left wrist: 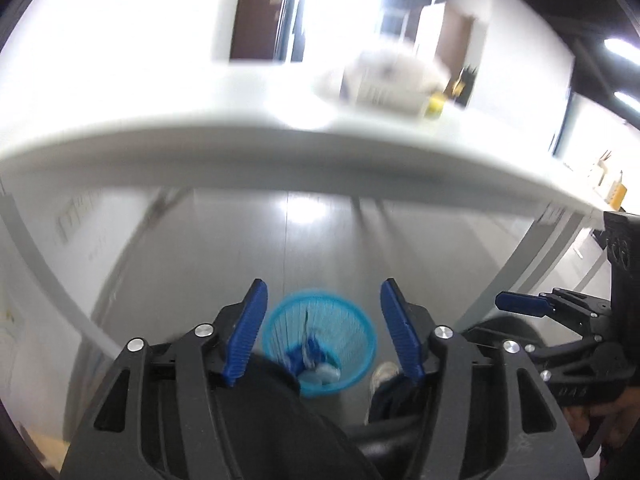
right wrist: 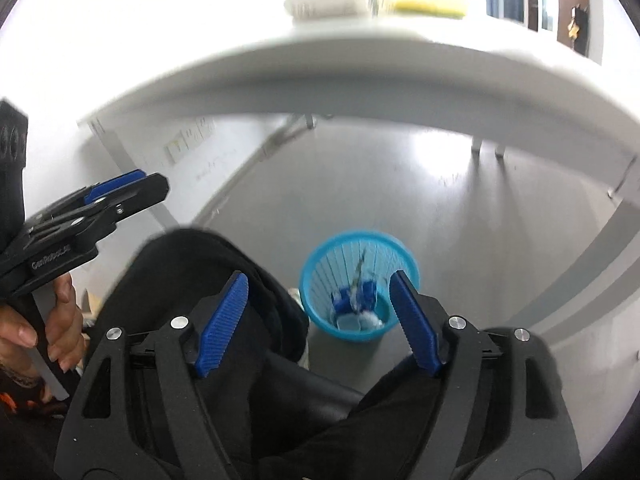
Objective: Collect trash
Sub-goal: 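Raise both grippers back toward the trash on the table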
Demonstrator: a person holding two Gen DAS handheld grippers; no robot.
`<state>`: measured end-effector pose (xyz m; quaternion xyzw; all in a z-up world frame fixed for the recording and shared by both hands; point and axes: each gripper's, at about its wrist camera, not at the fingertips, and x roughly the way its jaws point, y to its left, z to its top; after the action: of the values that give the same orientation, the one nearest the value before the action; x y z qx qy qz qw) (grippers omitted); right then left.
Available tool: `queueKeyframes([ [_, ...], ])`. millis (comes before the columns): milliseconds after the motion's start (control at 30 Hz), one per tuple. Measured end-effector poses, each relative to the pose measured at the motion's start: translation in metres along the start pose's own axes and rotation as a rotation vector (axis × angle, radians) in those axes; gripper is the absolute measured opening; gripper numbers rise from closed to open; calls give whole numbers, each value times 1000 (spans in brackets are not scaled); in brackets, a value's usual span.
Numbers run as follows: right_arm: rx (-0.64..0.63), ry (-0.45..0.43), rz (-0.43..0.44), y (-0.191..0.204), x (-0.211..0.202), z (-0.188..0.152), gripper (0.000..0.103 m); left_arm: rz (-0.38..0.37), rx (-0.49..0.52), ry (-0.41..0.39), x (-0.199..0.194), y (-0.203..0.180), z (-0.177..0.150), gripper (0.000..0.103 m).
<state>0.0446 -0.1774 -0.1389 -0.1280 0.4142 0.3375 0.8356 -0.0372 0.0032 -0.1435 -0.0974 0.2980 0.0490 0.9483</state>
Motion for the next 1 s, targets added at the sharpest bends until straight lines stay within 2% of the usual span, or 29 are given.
queueKeyframes([
  [67,15,-58,14,-2,-19,12,71,3,17,-52,-15,-2,13,62],
  [133,25,-110,25,-7,-35,23,77,8,25,-90,-23,-4,30,65],
  [233,30,-172,16,-14,-56,41,79,-3,0,-145,-35,-2,62,68],
  [400,27,-241,0,-21,-71,74,84,-15,-21,-186,-31,-5,106,70],
  [500,33,-259,-13,-28,-70,91,85,-8,-33,-183,-20,-10,131,71],
  [667,41,-265,-17,-28,-59,115,89,-79,-65,-146,-7,-7,162,75],
  [833,31,-255,-43,-23,-48,131,93,-114,-80,-115,15,-10,186,76],
  [1000,23,-243,-97,-26,-35,143,93,-115,-15,-90,36,-22,199,79],
])
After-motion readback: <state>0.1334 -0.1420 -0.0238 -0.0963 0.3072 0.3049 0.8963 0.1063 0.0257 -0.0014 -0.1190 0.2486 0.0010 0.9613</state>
